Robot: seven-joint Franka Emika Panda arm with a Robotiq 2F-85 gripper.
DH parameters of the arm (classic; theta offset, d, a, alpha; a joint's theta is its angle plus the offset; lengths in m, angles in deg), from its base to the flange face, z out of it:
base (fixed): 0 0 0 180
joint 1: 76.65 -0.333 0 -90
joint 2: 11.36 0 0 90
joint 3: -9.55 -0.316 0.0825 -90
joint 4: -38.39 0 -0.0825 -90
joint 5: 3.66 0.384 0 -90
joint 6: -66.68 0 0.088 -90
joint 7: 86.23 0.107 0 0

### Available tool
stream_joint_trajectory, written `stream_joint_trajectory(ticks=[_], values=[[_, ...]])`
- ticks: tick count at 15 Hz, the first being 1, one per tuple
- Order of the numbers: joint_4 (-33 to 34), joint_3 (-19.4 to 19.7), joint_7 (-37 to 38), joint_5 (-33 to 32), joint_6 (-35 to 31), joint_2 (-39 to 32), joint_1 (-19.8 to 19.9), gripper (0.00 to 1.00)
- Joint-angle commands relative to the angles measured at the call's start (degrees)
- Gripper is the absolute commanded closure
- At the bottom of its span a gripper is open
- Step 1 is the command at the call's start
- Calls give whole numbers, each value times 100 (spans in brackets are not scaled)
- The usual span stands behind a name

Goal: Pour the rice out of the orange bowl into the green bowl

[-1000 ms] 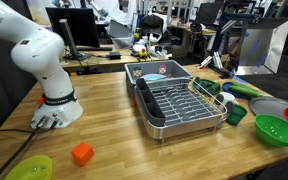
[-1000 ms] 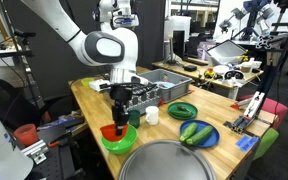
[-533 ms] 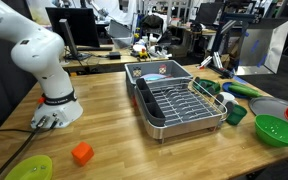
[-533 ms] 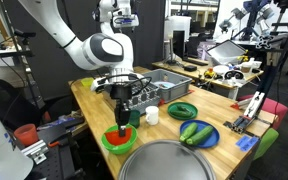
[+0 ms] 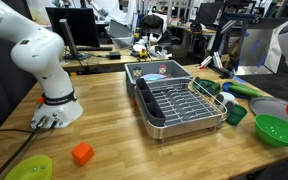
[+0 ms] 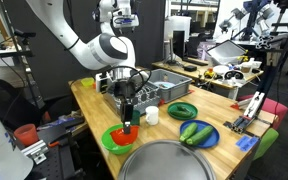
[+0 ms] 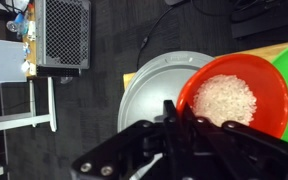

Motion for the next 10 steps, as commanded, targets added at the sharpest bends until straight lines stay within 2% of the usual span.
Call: stream_joint_trajectory(ticks=[1,10], values=[[210,-97,232,-187,354,-196,-80,98],[196,-279,16,-17,693,-266,-249,98]])
